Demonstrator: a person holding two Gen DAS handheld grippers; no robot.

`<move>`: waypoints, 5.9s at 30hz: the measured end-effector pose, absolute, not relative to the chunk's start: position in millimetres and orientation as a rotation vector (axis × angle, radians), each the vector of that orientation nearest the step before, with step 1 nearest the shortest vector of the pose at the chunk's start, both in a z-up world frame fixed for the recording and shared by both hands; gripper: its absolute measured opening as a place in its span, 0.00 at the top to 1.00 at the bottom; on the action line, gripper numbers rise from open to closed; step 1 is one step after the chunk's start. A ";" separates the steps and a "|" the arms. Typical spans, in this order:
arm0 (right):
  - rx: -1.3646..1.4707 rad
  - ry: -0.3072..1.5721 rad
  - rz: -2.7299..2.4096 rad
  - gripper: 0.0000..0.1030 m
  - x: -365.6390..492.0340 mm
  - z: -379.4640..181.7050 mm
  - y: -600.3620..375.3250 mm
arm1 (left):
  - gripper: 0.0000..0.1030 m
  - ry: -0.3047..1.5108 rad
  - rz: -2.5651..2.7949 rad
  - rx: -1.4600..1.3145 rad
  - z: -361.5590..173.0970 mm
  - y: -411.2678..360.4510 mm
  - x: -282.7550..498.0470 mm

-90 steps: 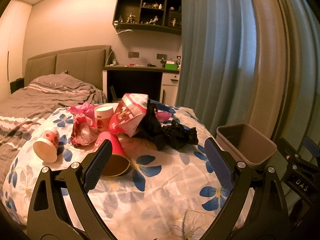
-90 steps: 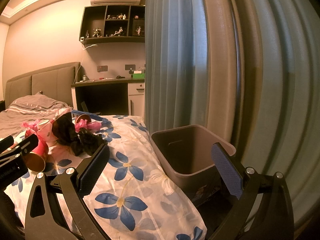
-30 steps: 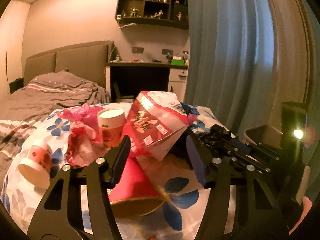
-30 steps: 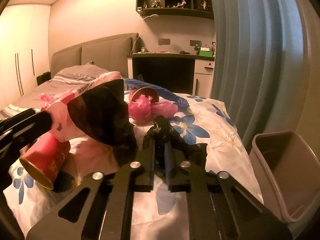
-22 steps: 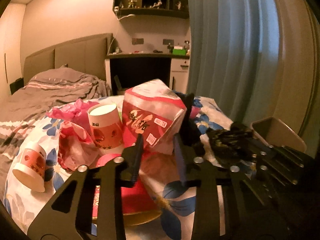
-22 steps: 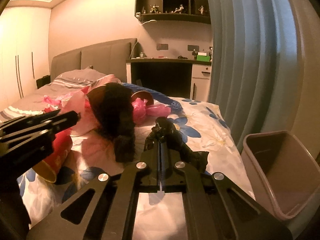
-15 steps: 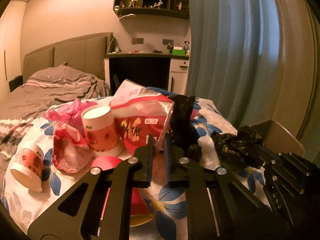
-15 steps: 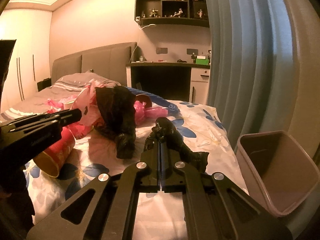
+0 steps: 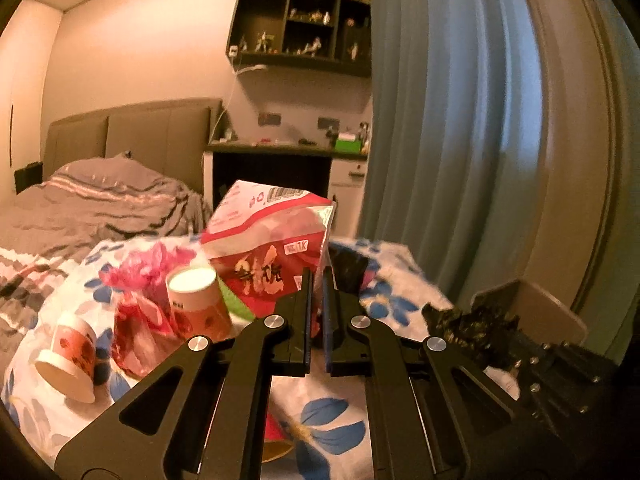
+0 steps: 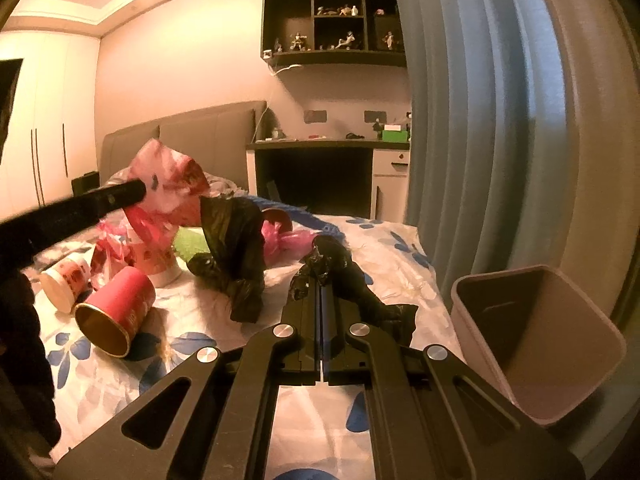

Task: Collect trash
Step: 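Carry both bags to the grey wastebasket and release them inside, then grasp the red paper cup with the left tool while the right tool grasps the black bag, then carry the red cup and black bag to the wastebasket and drop them in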

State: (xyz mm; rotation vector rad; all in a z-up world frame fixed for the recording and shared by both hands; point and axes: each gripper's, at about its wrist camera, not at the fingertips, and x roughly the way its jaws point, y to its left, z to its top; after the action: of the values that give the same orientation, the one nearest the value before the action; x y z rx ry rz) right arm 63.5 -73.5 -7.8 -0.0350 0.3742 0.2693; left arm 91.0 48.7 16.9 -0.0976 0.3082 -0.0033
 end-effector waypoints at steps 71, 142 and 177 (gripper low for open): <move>0.075 0.262 -0.165 0.74 73.5 2.1 -266.1 | 0.31 0.441 -0.665 -0.090 -43.9 -187.5 176.7; -0.048 0.643 0.397 0.78 140.8 -55.1 11.6 | 0.64 0.555 0.084 -0.181 -89.2 133.0 76.8; 0.061 0.354 0.087 0.94 36.8 2.6 -156.2 | 0.95 0.399 -0.113 -0.090 -9.9 25.0 79.0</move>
State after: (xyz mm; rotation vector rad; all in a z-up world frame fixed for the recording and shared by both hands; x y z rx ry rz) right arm 36.8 -156.2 2.6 0.0612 0.3535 0.0866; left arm 79.0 25.0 -9.9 -0.0898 0.3993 -0.1127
